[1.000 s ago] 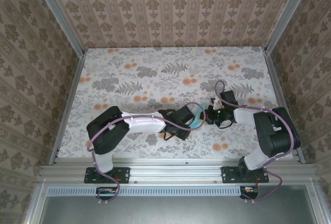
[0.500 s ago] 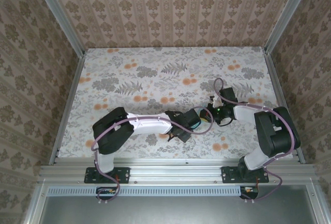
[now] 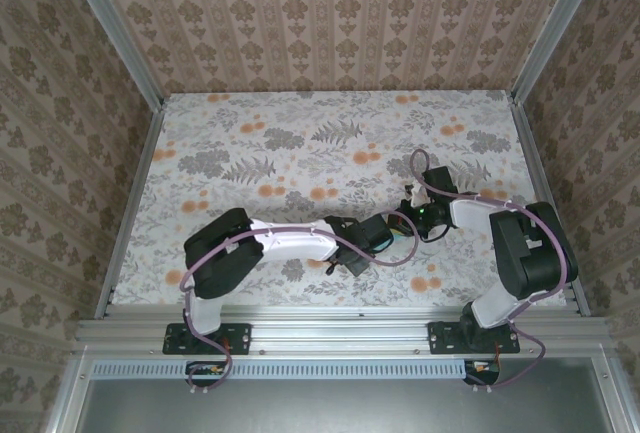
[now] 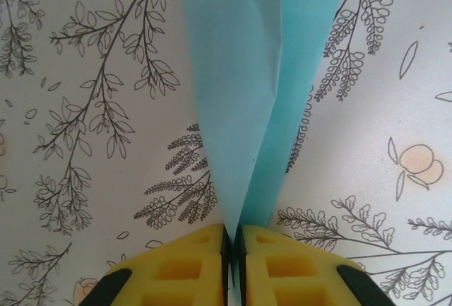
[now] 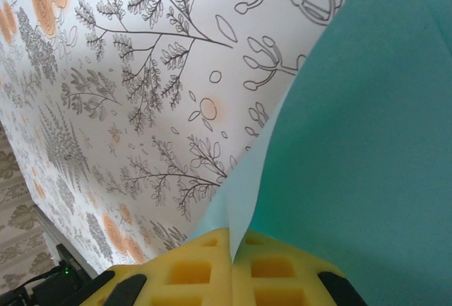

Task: Fold a paper plane with a square sheet of paper (pick it up from the middle)
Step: Fold the wing for the fifth time at the center of the table.

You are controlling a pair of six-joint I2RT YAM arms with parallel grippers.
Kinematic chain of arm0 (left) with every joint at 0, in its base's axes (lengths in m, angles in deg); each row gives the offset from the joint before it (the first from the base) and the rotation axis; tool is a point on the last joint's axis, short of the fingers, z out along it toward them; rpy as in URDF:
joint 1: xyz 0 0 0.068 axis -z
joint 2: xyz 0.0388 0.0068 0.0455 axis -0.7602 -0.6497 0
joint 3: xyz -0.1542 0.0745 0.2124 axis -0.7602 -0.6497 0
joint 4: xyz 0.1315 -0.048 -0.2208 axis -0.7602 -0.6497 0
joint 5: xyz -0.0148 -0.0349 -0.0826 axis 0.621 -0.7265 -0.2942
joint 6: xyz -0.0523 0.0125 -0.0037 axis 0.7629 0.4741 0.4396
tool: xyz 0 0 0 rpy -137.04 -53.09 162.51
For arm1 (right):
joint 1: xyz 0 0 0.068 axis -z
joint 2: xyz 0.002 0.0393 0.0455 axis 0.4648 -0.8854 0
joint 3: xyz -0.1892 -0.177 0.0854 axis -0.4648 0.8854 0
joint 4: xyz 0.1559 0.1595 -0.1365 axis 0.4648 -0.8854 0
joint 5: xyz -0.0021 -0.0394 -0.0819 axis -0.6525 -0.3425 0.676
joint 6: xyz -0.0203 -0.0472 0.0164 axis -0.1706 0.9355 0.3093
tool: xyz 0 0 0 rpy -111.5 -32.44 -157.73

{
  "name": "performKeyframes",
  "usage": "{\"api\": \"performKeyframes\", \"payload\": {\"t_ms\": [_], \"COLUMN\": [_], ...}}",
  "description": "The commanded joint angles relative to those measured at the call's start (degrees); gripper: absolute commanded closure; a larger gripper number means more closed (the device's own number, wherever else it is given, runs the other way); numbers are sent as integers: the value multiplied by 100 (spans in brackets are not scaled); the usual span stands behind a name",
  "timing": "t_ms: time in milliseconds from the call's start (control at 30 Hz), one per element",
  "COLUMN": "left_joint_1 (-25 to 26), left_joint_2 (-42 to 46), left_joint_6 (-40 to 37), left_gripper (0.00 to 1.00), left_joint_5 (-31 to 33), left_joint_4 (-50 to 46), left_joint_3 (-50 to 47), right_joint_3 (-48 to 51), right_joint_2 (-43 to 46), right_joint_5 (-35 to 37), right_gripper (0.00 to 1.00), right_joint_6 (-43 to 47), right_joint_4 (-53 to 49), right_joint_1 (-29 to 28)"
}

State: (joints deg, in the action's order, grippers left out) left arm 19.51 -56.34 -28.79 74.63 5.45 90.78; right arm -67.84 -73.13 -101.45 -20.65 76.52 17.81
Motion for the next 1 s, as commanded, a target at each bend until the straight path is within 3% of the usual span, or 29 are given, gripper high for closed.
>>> {"api": "performKeyframes", "payload": {"t_ms": [0,533,967], "left_joint_1": [41,88,116], "left_joint_2": [-328,-305,-473], "left_joint_6": [-283,-555,-661], "left_gripper": [86,78,76], "left_joint_5": [309,438,471], "left_joint_4": [-608,-606,-664], "left_joint_3": [-24,-68,1], "right_joint_3": [-128,64,303], "right_joint_2": [-108,-188,280], "right_joint_5": [243,531,180], "right_gripper": [100,100,100], "right_joint_6": [197,405,383], "right_joint_4": [-223,-385,-288], "right_joint_1": [40,49,51]}}
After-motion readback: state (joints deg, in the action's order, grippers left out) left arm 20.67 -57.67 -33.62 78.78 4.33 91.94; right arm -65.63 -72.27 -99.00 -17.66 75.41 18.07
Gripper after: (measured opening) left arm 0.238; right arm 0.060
